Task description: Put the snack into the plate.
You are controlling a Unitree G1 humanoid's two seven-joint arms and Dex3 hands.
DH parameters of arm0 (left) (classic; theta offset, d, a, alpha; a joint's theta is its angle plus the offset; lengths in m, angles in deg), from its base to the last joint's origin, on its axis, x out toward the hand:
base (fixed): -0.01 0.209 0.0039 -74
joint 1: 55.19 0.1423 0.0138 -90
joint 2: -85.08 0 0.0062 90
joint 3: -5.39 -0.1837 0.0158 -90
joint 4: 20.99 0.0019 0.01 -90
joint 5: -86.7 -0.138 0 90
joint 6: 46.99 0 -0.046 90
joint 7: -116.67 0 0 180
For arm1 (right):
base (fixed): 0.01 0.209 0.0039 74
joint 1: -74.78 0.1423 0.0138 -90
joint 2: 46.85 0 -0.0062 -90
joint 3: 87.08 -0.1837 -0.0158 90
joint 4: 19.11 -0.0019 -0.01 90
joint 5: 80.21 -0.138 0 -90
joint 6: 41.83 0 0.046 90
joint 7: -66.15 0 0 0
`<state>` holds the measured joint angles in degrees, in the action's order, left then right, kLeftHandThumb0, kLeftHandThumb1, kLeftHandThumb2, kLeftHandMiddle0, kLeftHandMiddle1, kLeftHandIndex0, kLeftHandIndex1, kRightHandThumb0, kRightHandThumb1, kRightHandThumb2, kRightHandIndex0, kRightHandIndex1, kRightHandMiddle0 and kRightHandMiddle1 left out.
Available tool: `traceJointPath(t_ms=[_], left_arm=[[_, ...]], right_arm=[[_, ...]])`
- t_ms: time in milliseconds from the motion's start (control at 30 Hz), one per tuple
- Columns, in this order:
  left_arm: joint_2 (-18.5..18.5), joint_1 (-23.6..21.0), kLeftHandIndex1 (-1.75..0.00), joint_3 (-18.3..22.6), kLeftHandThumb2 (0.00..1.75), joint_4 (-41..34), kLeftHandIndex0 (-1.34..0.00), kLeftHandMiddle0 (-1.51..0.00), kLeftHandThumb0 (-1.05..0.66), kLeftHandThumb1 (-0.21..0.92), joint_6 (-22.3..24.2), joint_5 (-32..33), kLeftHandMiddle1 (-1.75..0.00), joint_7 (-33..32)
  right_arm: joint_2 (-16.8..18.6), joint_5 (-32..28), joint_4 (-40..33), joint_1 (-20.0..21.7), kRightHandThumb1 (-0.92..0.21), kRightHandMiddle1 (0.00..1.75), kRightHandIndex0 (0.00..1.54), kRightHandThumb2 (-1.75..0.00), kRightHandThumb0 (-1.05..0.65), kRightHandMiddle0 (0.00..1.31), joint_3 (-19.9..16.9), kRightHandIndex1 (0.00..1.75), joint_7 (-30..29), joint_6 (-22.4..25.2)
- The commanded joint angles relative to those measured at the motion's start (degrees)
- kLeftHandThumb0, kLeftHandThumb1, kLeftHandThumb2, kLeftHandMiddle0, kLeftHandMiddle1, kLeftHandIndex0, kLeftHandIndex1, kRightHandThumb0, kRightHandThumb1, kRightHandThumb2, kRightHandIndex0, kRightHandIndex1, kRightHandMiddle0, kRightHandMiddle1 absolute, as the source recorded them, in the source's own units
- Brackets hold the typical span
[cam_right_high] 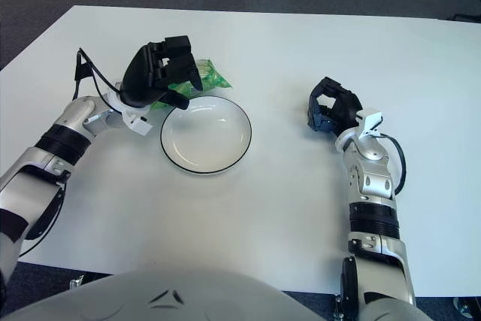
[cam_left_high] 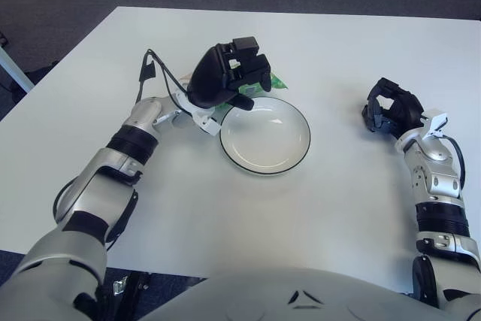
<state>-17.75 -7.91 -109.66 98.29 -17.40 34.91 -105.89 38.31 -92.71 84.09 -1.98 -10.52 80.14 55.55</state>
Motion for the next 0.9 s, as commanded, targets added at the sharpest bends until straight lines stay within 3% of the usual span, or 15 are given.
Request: traceJointPath(t_ms=[0, 133, 200, 333, 467, 567, 633, 867], left_arm=[[-2.5, -1.5, -1.75, 1.1, 1.61, 0.2, -0.57, -0.84, 0.0, 0.05, 0.5, 1.8, -1.68, 5.8], [-3.0, 0.1, -1.75, 2.9, 1.61, -1.2, -0.57, -0.83, 0.0, 0.05, 4.8, 3.9, -1.69, 12.0], [-3.1, 1.0, -1.72, 4.0, 1.68, -1.9, -0.62, -0.88, 0.0, -0.01, 7.9, 4.3, -1.72, 14.1], [-3.2, 3.2, -1.74, 6.2, 1.39, -4.0, -0.5, -0.58, -0.01, 0.26, 15.2, 4.5, -1.74, 18.0], [-3.0, 5.3, -1.71, 7.4, 0.96, -6.9, -0.2, -0.43, -0.01, 0.61, 20.9, 5.0, -1.73, 21.8], [-2.3, 6.8, -1.46, 8.2, 0.83, -9.7, -0.06, -0.25, -0.51, 0.68, 25.7, 5.1, -1.39, 24.9], [-1.9, 7.6, -1.31, 8.6, 0.75, -10.9, -0.03, -0.17, -0.69, 0.72, 28.5, 5.1, -1.2, 26.5], [-0.6, 9.4, -1.05, 9.1, 0.59, -15.2, 0.0, -0.06, -0.85, 0.82, 38.9, 2.9, -0.88, 30.7]], right_arm=[[0.5, 1.3, 2.9, -3.0, -0.38, 1.75, 1.23, -1.24, -0.46, 0.56, 1.2, 1.75, 0.1, 2.9], [0.5, 1.5, 2.8, -3.1, -0.38, 1.75, 1.23, -1.24, -0.46, 0.57, 1.3, 1.75, 0.0, 2.9], [0.5, 1.5, 2.8, -3.1, -0.38, 1.75, 1.23, -1.24, -0.46, 0.57, 1.3, 1.75, 0.0, 2.9], [0.3, 1.6, 2.8, -3.1, -0.38, 1.75, 1.23, -1.24, -0.46, 0.57, 1.3, 1.75, 0.0, 2.9], [0.3, 1.6, 2.8, -3.1, -0.38, 1.75, 1.24, -1.24, -0.46, 0.57, 1.4, 1.75, -0.1, 2.8], [0.2, 1.6, 2.9, -3.1, -0.38, 1.75, 1.24, -1.24, -0.46, 0.57, 1.4, 1.75, 0.0, 2.8], [0.2, 1.6, 2.9, -3.1, -0.38, 1.75, 1.24, -1.24, -0.46, 0.57, 1.5, 1.75, 0.0, 2.8], [0.1, 1.8, 2.8, -3.2, -0.38, 1.75, 1.24, -1.24, -0.46, 0.57, 1.6, 1.75, -0.2, 2.8]])
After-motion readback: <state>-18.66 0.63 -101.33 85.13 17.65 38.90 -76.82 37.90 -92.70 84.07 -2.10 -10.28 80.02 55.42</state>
